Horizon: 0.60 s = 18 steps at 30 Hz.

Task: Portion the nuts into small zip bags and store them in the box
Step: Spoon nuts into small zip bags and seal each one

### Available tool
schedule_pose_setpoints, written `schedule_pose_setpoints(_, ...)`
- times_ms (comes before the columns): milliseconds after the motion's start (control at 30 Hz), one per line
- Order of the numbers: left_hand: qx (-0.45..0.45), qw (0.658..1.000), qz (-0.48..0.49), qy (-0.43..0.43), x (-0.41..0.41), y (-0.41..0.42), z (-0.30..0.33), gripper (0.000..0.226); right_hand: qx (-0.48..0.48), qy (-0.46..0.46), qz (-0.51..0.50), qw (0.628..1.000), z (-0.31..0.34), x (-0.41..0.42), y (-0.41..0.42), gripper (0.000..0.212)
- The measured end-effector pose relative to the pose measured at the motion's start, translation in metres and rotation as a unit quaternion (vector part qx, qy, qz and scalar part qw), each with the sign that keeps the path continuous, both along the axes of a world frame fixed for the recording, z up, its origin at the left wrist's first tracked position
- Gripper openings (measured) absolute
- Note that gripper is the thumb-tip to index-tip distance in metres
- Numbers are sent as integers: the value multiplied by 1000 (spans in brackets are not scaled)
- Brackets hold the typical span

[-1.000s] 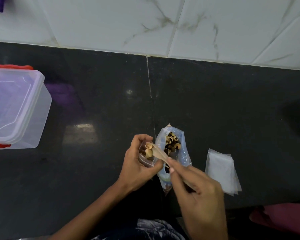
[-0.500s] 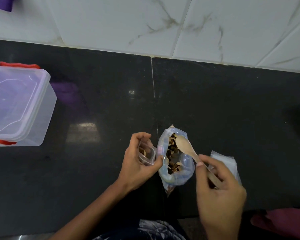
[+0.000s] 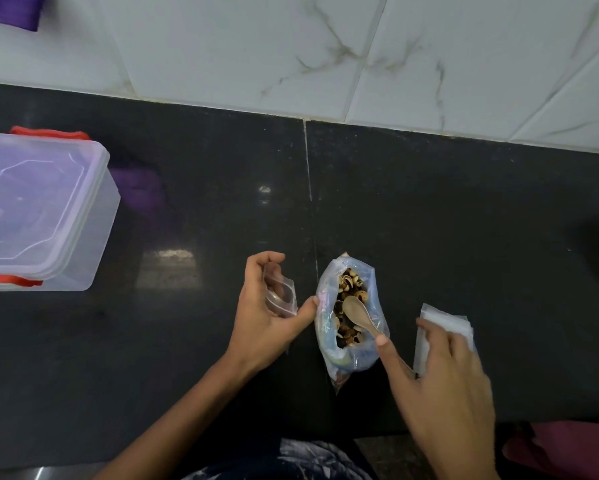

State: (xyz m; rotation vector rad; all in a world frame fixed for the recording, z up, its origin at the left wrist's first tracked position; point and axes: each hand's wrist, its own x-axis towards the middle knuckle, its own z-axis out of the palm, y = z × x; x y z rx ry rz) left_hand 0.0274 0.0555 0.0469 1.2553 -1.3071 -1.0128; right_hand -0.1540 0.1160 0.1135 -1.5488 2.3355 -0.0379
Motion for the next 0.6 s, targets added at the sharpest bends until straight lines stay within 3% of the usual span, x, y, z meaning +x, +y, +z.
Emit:
schedule_pose_setpoints(33, 11, 1000, -3, 5, 1, 0, 3, 64, -44, -15, 26, 999, 7, 6, -1, 70)
schedule_pose_setpoints(100, 39, 999, -23, 20, 3, 0, 12, 71, -89, -153, 96, 980, 10, 22, -8, 58)
schedule_pose_setpoints(167, 69, 995, -48, 46, 6, -1, 25, 71, -62, -293, 136, 944, 1, 45, -21, 49)
schedule_pose_setpoints(300, 146, 974, -53, 165, 19, -2, 46, 29, -122, -494, 109, 854, -17, 84, -44, 18)
schedule_pose_setpoints(433, 116, 980, -27, 157, 42, 3, 47, 28, -147, -568, 42, 809, -23, 97, -57, 15)
schedule_pose_setpoints(600, 102, 980, 45, 166, 56, 7, 46, 27, -105, -634, 22, 766, -21, 106, -60, 12)
